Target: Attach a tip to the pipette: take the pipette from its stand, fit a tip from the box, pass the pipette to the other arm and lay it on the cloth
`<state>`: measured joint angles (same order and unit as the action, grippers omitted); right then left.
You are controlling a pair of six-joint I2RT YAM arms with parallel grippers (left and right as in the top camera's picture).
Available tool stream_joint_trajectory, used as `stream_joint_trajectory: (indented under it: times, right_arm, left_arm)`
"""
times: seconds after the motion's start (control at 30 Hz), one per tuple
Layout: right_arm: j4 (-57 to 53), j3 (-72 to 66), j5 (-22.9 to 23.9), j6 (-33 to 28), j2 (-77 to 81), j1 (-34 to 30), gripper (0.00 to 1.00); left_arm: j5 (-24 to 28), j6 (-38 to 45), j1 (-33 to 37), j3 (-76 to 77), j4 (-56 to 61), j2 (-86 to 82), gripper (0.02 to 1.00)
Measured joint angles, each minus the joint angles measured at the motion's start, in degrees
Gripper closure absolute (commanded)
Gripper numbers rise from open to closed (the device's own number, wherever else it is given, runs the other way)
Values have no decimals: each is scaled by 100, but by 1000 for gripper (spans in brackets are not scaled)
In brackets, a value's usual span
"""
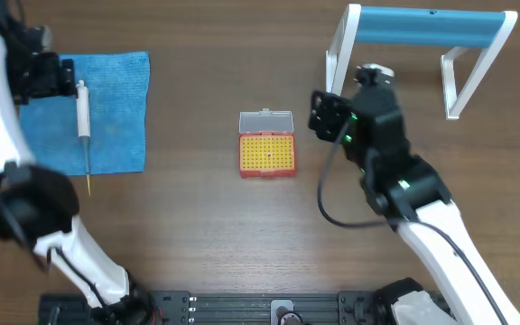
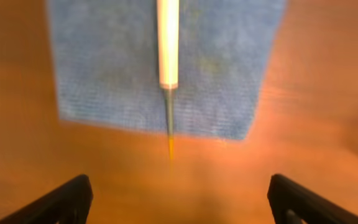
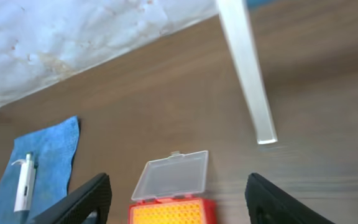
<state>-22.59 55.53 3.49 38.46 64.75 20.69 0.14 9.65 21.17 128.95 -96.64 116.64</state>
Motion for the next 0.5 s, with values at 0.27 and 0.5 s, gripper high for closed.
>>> stream_joint_trajectory:
  times: [0.27,0.5]
  right_arm:
    - [-1528,7,11,-208,-1469,-199,301]
    - [-2070,9,2,-706,-2503,-199,301]
  left_arm:
    - [402,-236,-553,-603,-13,-2079,99]
    - [717,-1021,-2199,-3176,855,-4103,99]
